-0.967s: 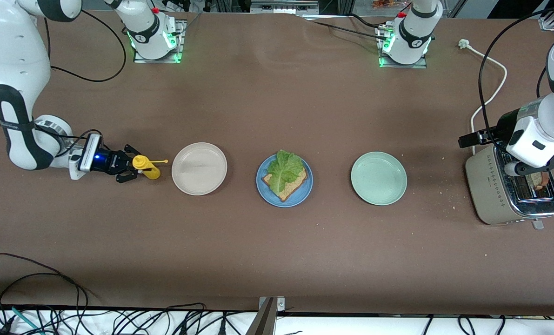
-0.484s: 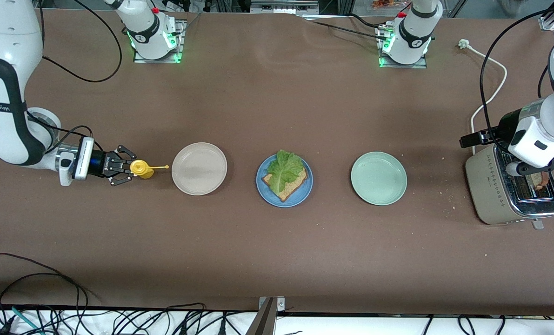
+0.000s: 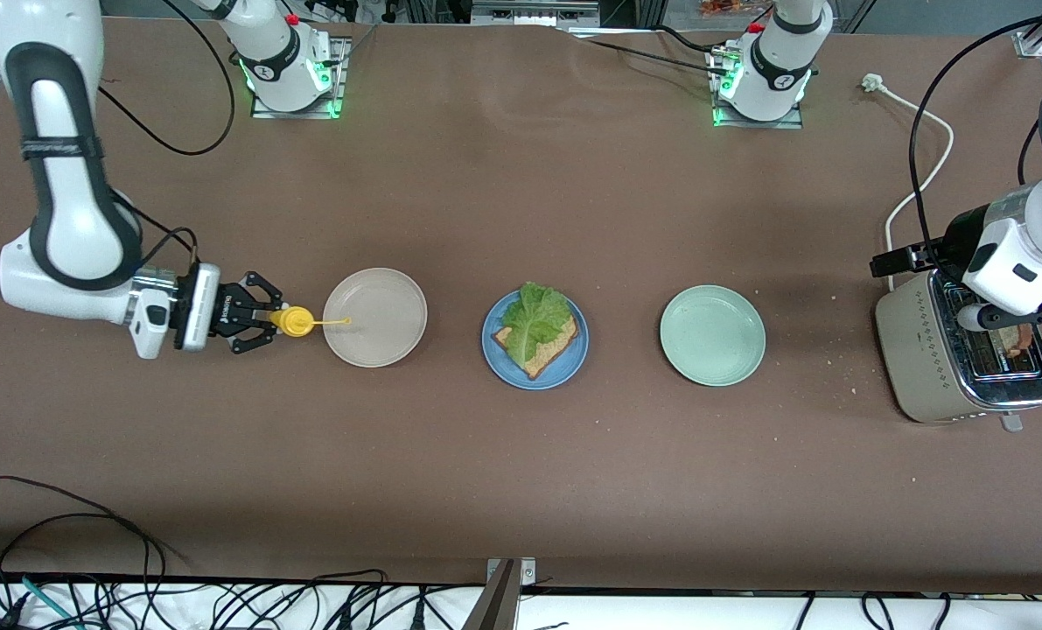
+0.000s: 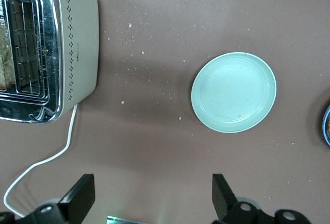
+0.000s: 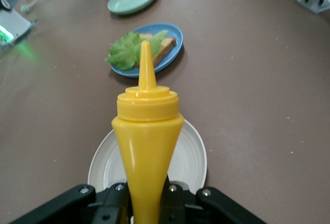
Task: Make sandwich in blue plate with both arms
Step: 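Carry the mustard bottle with the right gripper over the blue plate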
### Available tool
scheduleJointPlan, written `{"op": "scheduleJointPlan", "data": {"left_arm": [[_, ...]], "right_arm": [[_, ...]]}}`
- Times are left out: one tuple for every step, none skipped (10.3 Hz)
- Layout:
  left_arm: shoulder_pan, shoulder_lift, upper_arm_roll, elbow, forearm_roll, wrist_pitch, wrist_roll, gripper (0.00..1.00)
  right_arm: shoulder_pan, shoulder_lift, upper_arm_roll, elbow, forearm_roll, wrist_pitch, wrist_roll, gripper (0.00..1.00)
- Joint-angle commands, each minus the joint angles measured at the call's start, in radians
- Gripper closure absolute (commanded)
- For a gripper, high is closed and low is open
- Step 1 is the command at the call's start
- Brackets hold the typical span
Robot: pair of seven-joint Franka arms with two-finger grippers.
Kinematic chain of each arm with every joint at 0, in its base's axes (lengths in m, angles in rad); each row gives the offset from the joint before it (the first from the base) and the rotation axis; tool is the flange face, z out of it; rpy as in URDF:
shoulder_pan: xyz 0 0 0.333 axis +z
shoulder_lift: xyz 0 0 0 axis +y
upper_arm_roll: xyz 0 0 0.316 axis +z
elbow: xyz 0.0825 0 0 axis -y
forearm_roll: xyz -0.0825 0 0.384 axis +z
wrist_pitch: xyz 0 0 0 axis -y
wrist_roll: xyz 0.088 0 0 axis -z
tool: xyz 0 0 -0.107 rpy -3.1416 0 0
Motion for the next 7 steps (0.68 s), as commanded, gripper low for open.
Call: {"op": "scheduleJointPlan", "data": {"left_arm": [[0.014, -0.009, -0.006, 0.004, 0.028, -0.01, 0.026, 0.0], [0.023, -0.011, -0.003, 0.009, 0.027, -0.01, 0.061, 0.0], [0.034, -0.013, -0.006, 0.009, 0.027, -0.01, 0.069, 0.0], [0.034, -0.014, -0.006, 0.009, 0.027, -0.01, 0.068, 0.0], [0.034, -0.014, -0.008, 0.009, 0.027, -0.011, 0.066, 0.0], [0.034, -0.014, -0.009, 0.009, 0.027, -0.011, 0.065, 0.0], [0.034, -0.016, -0.009, 0.009, 0.027, -0.014, 0.065, 0.0]], "right_arm": [[0.057, -0.008, 0.035, 0.064, -0.21, 0.027, 0.244, 0.88], [0.095, -0.005, 0.035, 0.073, -0.245, 0.045, 0.288, 0.88], [0.121, -0.002, 0.035, 0.096, -0.288, 0.081, 0.328, 0.88], [0.148, 0.007, 0.037, 0.122, -0.339, 0.092, 0.396, 0.88], [0.181, 0.018, 0.037, 0.163, -0.394, 0.09, 0.465, 0.88], [0.213, 0.027, 0.037, 0.189, -0.442, 0.089, 0.518, 0.88], [0.246, 0.03, 0.035, 0.206, -0.489, 0.086, 0.565, 0.88]]}}
